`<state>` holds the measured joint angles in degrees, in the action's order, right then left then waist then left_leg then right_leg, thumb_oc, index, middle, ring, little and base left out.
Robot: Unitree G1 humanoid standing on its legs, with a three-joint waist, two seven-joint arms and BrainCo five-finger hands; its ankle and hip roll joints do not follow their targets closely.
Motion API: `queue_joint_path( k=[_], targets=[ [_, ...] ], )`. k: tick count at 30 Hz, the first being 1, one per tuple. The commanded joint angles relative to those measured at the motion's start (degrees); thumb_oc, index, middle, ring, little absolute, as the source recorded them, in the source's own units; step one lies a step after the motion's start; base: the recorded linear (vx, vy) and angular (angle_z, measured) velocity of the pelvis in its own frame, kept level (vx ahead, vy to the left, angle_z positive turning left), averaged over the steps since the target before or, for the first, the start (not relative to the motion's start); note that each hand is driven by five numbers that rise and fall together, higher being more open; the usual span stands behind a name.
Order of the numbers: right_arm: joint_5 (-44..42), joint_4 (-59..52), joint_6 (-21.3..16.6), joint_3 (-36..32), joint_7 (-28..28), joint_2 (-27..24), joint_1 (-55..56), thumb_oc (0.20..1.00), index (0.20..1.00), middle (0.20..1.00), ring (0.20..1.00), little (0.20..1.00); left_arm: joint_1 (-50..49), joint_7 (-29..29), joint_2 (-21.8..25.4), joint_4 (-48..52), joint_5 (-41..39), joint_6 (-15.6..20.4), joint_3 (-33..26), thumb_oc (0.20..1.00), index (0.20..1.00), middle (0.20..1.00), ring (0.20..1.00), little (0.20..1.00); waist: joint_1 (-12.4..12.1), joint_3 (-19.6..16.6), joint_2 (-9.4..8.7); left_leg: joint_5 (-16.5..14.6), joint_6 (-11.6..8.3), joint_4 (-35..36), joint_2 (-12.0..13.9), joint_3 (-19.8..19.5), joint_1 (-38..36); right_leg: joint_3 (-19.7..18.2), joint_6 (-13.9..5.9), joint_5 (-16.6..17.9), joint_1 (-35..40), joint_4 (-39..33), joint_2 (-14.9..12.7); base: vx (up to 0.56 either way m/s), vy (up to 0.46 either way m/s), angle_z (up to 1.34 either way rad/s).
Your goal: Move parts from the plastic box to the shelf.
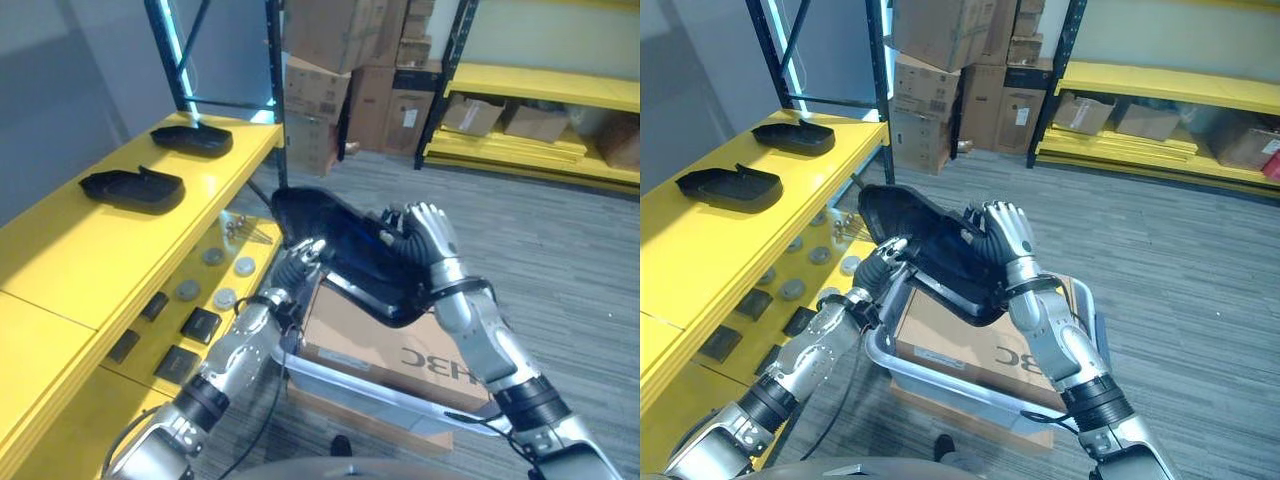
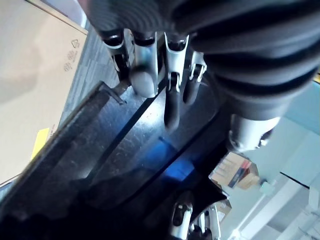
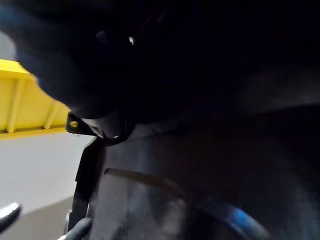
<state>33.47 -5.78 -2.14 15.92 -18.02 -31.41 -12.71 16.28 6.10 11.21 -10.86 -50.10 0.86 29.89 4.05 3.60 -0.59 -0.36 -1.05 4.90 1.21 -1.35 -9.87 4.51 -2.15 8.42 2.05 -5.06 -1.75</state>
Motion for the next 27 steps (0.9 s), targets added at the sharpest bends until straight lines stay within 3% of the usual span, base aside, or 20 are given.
queue_joint_path(
  k=[1, 11, 18, 21, 24, 27],
  targets=[
    [-7.6, -7.9, -7.0, 2.4, -3.6, 3.6, -6.1, 0.2, 0.2, 0.2, 0.2, 0.2, 5.0, -1.7, -5.2, -1.2, -6.3, 5.9, 2.0, 0.2, 0.2, 0.2, 0.2, 0.2, 0.5, -0.5, -0.2, -4.2, -1.54, -1.1, 4.6, 2.5, 0.8, 1.3, -3.05, -15.7, 6.1, 5.2, -2.3, 0.04, -0.01, 0.01],
    [-13.6, -8.7, -10.4, 4.7, -2.9, 5.7, -0.9, 0.2, 0.2, 0.2, 0.2, 0.2, 3.2, -1.2, -4.0, 3.9, -6.7, 11.8, -1.8, 0.2, 0.2, 0.2, 0.2, 0.2, 0.7, 0.3, -0.25, -4.3, -1.65, -1.3, 4.6, 3.1, 0.9, 0.8, -2.95, -15.9, 5.6, 5.7, -2.3, 0.0, -0.004, -0.01],
    [-19.5, -8.8, -12.9, 5.7, 0.9, 6.3, 2.4, 0.2, 0.2, 0.2, 0.2, 0.2, 0.6, -1.2, 0.7, 8.0, 4.0, 13.1, -4.8, 0.2, 0.2, 0.2, 0.2, 0.2, 0.3, 0.5, 0.17, -4.1, -2.04, -1.3, 5.1, 3.3, 0.7, 0.9, -2.57, -16.0, 5.8, 5.5, -2.0, 0.01, -0.027, -0.03],
    [-20.3, -9.3, -14.0, 5.4, 1.9, 5.6, 2.9, 0.2, 0.2, 0.2, 0.2, 0.2, 0.4, -0.5, 4.3, 9.0, 15.7, 13.3, -4.9, 0.2, 0.2, 0.2, 0.2, 0.2, 0.0, 0.5, 0.26, -3.4, -2.28, -1.4, 5.3, 3.1, 1.4, 1.1, -2.38, -15.7, 5.6, 5.2, -1.8, -0.02, -0.031, 0.01],
    [-20.6, -10.3, -15.6, 4.4, 1.9, 4.7, 3.6, 0.2, 0.2, 0.2, 0.2, 0.2, 2.0, 1.4, 8.9, 9.9, 33.4, 14.3, -3.6, 0.2, 0.2, 0.2, 0.2, 0.2, -0.1, 0.6, 0.42, -3.0, -2.6, -1.2, 5.5, 2.7, 1.6, 1.5, -2.29, -15.8, 5.7, 4.8, -1.6, 0.0, -0.043, 0.04],
    [-20.4, -13.1, -17.1, 2.6, 2.1, 3.4, 5.1, 0.2, 0.2, 0.2, 0.2, 0.2, 3.9, 2.3, 10.9, 10.8, 42.1, 15.2, -2.0, 0.2, 0.2, 0.2, 0.2, 0.2, 0.3, 0.8, 0.69, -2.7, -2.96, -1.2, 5.7, 2.6, 1.9, 2.0, -2.4, -15.8, 5.6, 4.7, -1.5, 0.0, -0.036, 0.11]
  ],
)
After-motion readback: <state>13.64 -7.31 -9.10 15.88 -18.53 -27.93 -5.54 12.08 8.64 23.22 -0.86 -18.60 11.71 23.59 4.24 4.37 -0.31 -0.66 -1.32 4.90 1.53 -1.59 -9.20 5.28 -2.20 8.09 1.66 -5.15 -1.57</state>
